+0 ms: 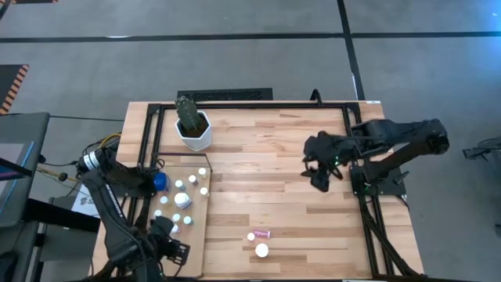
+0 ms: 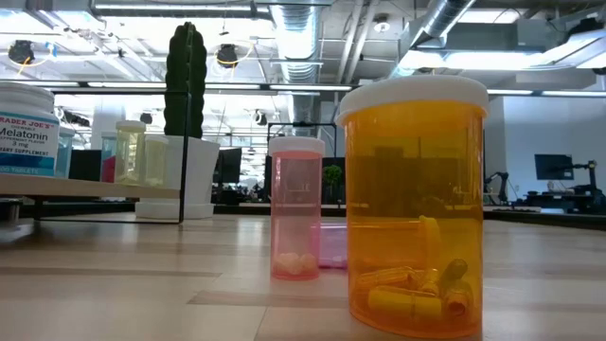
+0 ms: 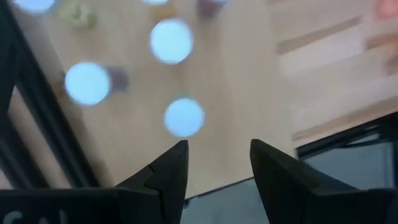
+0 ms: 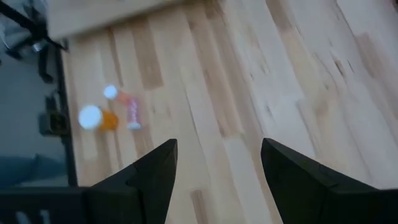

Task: Pick and place medicine bottles onto shelf by color
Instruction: Put the red pill bottle on the shelf

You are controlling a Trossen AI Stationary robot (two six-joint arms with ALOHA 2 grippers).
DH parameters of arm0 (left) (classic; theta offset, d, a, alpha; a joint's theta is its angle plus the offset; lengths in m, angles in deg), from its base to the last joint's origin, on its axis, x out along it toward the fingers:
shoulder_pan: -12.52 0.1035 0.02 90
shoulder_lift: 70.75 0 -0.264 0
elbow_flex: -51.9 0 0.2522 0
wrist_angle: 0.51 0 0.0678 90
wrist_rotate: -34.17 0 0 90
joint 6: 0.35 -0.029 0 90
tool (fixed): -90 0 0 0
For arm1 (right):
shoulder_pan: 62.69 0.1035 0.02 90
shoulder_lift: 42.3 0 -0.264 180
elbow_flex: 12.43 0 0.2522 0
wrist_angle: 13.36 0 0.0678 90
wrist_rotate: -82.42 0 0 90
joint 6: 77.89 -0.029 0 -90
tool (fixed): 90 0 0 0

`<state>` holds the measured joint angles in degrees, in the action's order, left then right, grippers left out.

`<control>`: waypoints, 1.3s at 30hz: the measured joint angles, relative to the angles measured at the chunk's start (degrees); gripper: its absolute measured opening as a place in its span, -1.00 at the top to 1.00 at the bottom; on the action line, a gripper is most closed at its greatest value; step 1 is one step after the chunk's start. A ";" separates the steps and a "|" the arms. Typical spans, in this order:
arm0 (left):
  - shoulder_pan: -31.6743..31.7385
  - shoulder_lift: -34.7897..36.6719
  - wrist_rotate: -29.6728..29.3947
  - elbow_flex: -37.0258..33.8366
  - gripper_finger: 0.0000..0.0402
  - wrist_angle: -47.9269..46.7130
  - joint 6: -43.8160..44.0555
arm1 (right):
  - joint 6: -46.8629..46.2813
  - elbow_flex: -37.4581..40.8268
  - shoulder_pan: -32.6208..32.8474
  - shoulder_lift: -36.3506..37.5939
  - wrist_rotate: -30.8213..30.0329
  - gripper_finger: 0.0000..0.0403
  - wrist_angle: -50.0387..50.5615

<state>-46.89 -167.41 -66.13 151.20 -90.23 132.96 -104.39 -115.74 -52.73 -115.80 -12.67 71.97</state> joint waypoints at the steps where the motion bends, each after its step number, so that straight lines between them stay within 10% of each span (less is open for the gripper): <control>1: 0.26 0.00 -1.15 0.83 0.21 -0.66 0.01 | -0.98 0.45 1.09 0.01 -0.87 -0.27 -1.57; 17: 10.62 0.04 -23.99 15.96 0.21 -2.15 -24.52 | -10.63 9.33 15.15 -10.03 -9.17 -0.27 -19.11; 28: 14.55 0.04 -26.62 21.77 0.21 -0.48 -49.80 | -19.56 9.30 20.39 -24.82 -11.28 -0.27 -30.46; 39: 14.41 0.02 -25.49 21.77 0.21 0.22 -54.22 | -16.15 9.33 19.20 -35.72 -11.28 -0.27 -47.12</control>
<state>-32.48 -167.39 -91.62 172.97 -90.02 78.74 -120.54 -106.42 -33.53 -151.52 -23.94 24.84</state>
